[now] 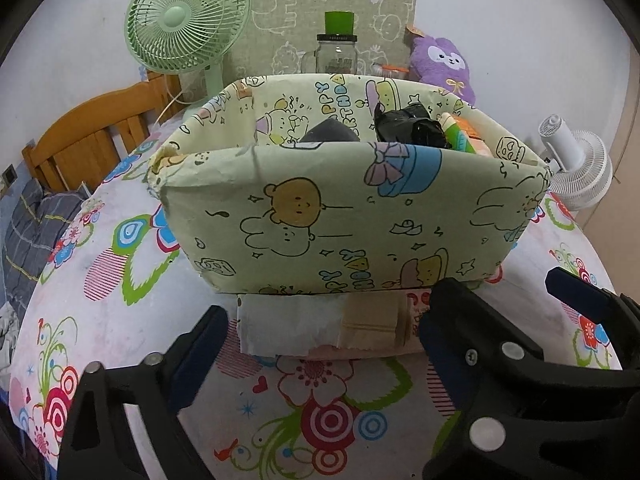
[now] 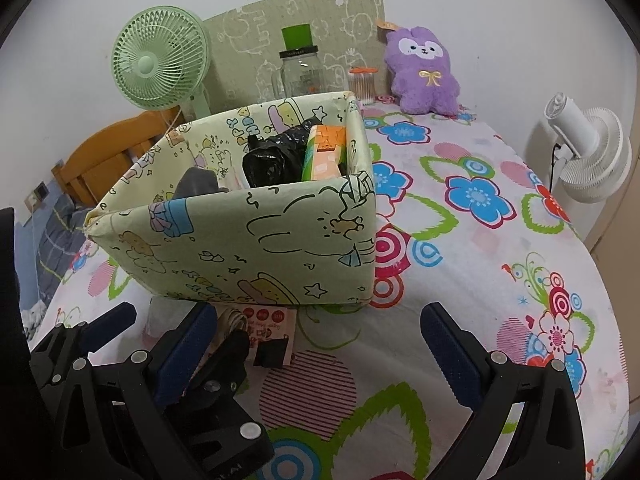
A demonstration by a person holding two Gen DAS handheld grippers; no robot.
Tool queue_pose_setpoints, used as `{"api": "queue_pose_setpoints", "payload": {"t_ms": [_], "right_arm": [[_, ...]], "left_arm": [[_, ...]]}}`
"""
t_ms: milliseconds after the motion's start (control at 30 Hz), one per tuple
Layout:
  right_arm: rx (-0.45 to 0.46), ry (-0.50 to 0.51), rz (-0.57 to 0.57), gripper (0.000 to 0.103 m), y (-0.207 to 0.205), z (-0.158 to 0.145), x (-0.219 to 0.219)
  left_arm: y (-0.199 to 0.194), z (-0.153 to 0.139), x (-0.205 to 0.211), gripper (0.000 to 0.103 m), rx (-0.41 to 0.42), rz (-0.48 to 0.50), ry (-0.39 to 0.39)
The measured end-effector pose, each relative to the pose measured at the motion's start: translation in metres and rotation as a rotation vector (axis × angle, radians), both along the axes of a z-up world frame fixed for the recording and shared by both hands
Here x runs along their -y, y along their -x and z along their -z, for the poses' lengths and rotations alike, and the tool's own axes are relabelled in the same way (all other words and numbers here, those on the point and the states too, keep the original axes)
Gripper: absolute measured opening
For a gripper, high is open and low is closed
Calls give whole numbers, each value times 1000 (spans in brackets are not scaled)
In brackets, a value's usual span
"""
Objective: Organize soft objects
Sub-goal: 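Move both tools down toward the cloth roll and pink wipes pack beside the box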
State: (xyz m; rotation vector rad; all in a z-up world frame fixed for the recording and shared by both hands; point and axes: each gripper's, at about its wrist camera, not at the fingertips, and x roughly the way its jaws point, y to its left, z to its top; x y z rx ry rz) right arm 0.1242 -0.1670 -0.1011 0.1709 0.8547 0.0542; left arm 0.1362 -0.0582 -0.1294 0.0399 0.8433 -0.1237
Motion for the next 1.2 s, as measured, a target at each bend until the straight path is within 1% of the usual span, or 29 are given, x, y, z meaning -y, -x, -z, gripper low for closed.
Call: {"api": "queue_pose_setpoints", "payload": {"t_ms": [233, 500, 933, 1200], "right_arm": [[-21, -9, 3, 103, -5, 7, 0], [-22, -6, -3, 103, -5, 7, -4], [-1, 0, -35, 103, 6, -2, -21], [1, 5, -60, 103, 13, -4, -35]], "left_arm": [[-4, 4, -3, 79, -12, -9, -2], [1, 2, -5, 69, -3, 0, 7], [17, -7, -22, 68, 21, -26, 18], [27, -10, -35, 68, 32, -45, 6]]}}
